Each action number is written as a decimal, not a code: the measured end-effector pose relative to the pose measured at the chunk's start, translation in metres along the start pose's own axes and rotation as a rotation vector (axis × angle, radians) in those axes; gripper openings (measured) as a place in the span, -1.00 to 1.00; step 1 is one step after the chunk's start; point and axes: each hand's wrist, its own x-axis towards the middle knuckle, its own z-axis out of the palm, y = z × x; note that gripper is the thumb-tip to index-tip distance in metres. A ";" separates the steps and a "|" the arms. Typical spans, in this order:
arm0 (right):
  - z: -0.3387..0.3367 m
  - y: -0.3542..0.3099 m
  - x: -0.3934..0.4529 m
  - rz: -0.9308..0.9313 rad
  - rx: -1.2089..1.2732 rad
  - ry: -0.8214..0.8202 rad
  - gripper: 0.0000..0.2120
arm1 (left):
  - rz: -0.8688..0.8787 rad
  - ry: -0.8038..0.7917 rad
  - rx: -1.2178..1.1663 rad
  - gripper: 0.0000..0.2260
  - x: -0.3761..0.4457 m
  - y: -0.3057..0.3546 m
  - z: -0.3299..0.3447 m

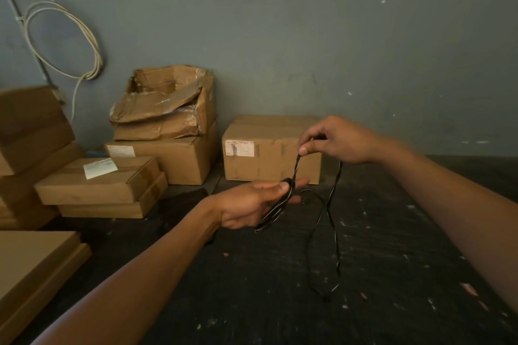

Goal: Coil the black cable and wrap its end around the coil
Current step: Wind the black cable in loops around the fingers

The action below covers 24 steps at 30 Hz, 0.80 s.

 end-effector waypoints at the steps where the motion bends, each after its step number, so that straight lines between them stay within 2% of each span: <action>1: 0.002 0.004 0.000 0.009 0.027 -0.001 -0.88 | -0.014 -0.049 -0.019 -0.65 -0.002 0.003 0.004; 3: 0.007 0.010 -0.001 0.020 0.088 0.003 -0.94 | -0.031 -0.146 -0.056 -0.63 -0.005 0.006 0.007; 6: 0.015 0.020 -0.004 0.047 0.257 0.014 -0.81 | 0.016 -0.251 -0.171 -0.57 -0.006 0.008 0.005; 8: 0.026 0.026 -0.009 0.080 0.390 0.014 -0.89 | 0.057 -0.310 -0.233 -0.53 -0.007 0.013 0.005; 12: 0.065 0.031 -0.020 0.098 0.534 -0.013 -0.81 | 0.168 -0.417 -0.328 -0.48 -0.008 0.025 0.007; 17: 0.117 0.011 -0.030 0.184 0.541 -0.019 -0.75 | 0.310 -0.395 -0.426 -0.55 -0.010 0.041 0.000; 21: 0.140 -0.012 -0.031 0.104 0.533 -0.053 -0.77 | 0.340 -0.338 -0.451 -0.56 -0.011 0.049 -0.015; 24: 0.146 -0.026 -0.036 0.051 0.482 -0.044 -0.76 | 0.346 -0.232 -0.439 -0.58 -0.015 0.052 -0.027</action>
